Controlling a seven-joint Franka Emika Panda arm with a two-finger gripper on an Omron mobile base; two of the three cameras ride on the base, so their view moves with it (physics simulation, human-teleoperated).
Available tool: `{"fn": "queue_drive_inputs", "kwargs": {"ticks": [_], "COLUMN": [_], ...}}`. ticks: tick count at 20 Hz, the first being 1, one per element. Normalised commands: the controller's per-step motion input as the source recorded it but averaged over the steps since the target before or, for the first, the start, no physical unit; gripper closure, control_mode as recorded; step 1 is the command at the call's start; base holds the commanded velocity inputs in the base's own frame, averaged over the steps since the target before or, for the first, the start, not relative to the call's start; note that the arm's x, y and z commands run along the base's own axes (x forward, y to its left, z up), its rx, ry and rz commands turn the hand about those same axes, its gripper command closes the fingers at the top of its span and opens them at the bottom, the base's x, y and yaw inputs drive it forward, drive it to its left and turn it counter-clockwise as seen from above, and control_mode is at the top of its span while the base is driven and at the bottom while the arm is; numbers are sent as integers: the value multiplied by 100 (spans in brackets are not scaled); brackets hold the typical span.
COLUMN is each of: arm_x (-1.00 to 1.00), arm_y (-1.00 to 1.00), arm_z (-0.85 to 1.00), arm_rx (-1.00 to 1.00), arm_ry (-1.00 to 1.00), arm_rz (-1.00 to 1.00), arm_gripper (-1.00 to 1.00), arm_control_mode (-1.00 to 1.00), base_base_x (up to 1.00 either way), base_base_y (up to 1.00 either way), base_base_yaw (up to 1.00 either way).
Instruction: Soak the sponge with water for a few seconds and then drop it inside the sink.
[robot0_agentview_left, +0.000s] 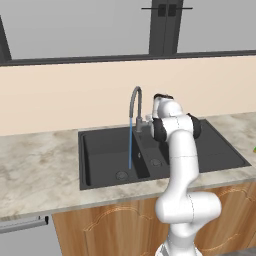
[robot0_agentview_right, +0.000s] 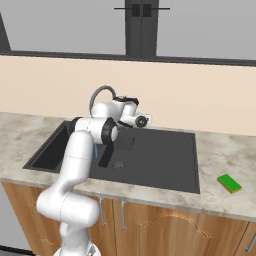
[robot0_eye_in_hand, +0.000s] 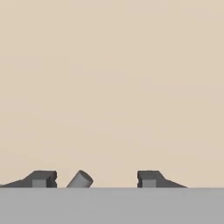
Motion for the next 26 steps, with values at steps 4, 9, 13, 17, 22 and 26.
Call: {"fn": "queue_drive_inputs", "kwargs": {"ticks": [4,9,13,17,22,26], "arm_x": [0,0,0,0,0,0], "arm_y": [-28,-40,-38,-23,-24,-19], "arm_z": [0,0,1,23,32,28], "arm_rx": [0,0,2,3,7,8], "arm_ry": [5,2,2,0,0,0], "arm_rz": [0,0,0,0,0,0], "arm_gripper": [-100,-100,-100,-100,-100,-100], "arm_control_mode": [-100,-100,-100,-100,-100,-100], "base_base_x": [0,0,0,0,0,0], "base_base_y": [0,0,0,0,0,0], "base_base_yaw": [0,0,0,0,0,0]}}
